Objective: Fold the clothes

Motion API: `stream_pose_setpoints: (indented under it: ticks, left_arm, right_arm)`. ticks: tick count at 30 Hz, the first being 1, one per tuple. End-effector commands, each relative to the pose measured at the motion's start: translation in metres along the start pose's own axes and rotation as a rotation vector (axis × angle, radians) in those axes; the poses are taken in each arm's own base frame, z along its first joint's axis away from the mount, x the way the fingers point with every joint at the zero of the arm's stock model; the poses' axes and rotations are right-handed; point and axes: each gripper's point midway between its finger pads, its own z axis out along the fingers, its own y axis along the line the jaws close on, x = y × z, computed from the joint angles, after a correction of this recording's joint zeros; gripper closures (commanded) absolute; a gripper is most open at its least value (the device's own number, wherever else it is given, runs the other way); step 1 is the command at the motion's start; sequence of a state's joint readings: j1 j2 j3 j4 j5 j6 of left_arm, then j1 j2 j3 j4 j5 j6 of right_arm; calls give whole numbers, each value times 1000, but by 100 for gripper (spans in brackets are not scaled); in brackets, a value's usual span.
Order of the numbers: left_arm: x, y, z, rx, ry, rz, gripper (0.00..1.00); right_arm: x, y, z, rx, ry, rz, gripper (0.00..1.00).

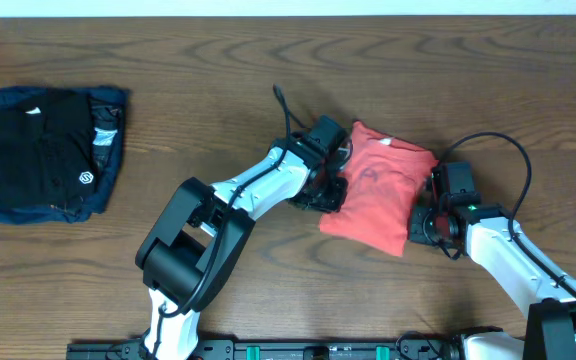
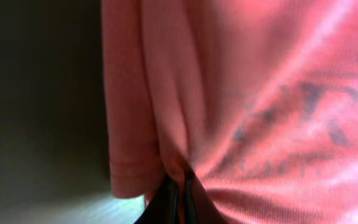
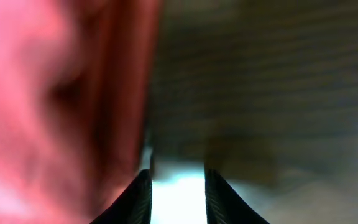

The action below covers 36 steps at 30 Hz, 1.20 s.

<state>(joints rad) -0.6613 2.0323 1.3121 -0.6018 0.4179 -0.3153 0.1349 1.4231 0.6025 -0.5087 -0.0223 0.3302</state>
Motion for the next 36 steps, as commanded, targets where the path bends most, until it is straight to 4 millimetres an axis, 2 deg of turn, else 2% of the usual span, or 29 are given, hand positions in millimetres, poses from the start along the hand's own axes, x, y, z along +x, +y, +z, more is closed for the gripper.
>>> stream_pose_setpoints:
  ticks: [1, 4, 6, 8, 9, 10, 11, 14, 16, 20, 24, 29, 36]
  left_arm:
    - [36, 19, 16, -121, 108, -167, 94]
    - [48, 11, 11, -133, 134, -155, 94]
    - [45, 6, 2, -124, 114, -134, 91]
    - [35, 9, -13, -145, 53, -120, 84]
    - [27, 13, -23, -169, 10, -114, 65]
    - [17, 19, -35, -198, -47, -105, 14]
    - [8, 25, -47, -225, -103, -101, 2]
    - [-25, 31, -81, -234, -267, -46, 2]
    - [-44, 31, -93, -214, -344, -8, 2]
    - [-72, 30, -99, -149, -427, 27, 2]
    - [-83, 13, -86, 7, -419, 88, 2]
    - [-86, 2, -62, 115, -377, 112, 2]
    - [-79, 3, -19, 183, -281, 103, 2]
  right_arm:
    - [-9, -24, 1, 94, -38, 50, 70]
    - [-11, -32, 1, 103, -41, 72, 64]
    - [-11, -38, 1, 111, -35, 96, 62]
    - [-9, -44, 0, 118, -28, 115, 61]
    - [-9, -46, 0, 121, -24, 122, 59]
    - [-8, -48, 0, 124, -19, 123, 59]
    - [-7, -50, 0, 126, -16, 122, 58]
    - [-6, -53, 0, 131, -8, 131, 57]
    - [-6, -53, 0, 131, -8, 131, 57]
    - [-5, -53, 0, 131, -6, 131, 56]
    - [-2, -54, 0, 134, 6, 131, 55]
    - [-2, -54, 0, 134, 7, 131, 55]
    - [-2, -54, 0, 134, 6, 131, 54]
